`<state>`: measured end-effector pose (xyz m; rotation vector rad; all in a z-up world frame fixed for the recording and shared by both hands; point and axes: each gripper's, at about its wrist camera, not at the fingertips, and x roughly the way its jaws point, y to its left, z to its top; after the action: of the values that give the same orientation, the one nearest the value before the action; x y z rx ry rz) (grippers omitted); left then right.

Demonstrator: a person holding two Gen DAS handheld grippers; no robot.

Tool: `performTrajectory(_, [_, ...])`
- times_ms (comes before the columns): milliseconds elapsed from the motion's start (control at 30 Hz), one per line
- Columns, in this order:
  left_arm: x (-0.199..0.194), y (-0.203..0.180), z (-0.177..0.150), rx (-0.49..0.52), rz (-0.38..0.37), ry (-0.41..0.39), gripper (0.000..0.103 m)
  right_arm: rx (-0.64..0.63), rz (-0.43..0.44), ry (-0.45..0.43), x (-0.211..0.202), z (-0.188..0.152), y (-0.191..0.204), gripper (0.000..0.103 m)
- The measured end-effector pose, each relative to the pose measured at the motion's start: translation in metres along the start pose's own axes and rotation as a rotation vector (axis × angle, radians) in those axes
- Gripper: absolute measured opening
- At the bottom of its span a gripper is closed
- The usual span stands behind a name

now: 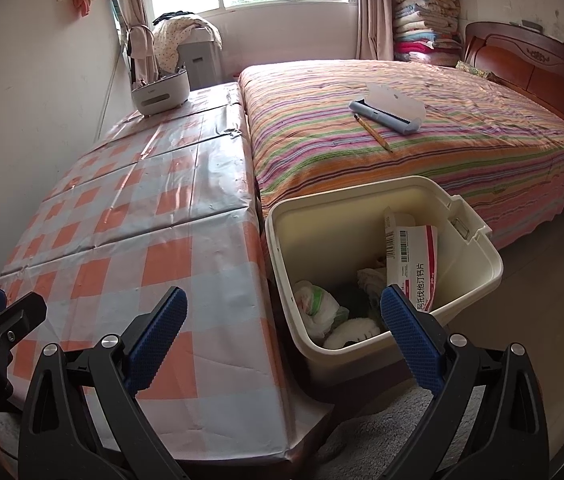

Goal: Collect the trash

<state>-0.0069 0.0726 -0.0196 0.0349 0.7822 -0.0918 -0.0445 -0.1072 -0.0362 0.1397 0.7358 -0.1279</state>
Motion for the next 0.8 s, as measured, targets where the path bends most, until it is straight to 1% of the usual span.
performTrajectory(333, [0.0015, 0.0016, -0.0013, -0.008, 0.000, 0.007, 0.077, 0.004, 0.001, 0.011, 0.0038, -0.0031, 0.0000, 0.096])
performTrajectory(800, [0.0014, -0.0022, -0.0039, 0.014, 0.026, -0.007, 0.077, 0.006, 0.001, 0.021, 0.0071, -0.0059, -0.0020, 0.096])
